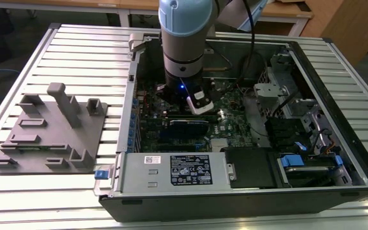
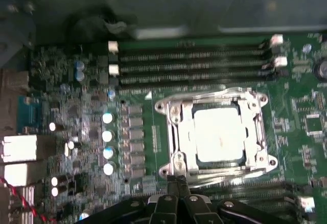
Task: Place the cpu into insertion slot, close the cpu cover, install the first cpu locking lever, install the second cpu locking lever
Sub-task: 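Install the second cpu locking lever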
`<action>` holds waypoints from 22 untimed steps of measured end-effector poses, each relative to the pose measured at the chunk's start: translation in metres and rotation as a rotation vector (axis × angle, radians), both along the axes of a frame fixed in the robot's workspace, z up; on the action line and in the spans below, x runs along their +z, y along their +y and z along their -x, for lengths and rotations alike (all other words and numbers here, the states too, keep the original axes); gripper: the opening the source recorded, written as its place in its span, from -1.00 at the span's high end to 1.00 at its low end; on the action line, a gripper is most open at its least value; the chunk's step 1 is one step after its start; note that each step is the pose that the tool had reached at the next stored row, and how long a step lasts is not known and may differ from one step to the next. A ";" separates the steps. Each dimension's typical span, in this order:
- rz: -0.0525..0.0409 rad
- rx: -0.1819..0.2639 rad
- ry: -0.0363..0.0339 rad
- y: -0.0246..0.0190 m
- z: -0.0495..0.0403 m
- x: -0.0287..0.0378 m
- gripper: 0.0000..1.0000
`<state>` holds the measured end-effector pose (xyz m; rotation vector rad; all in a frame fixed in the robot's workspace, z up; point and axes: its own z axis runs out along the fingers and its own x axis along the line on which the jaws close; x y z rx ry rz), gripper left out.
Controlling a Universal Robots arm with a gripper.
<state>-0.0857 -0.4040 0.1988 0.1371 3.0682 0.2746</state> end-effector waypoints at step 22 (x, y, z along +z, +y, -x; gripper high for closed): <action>-0.0829 0.000 -0.0002 -0.0096 0.0010 -0.0076 0.80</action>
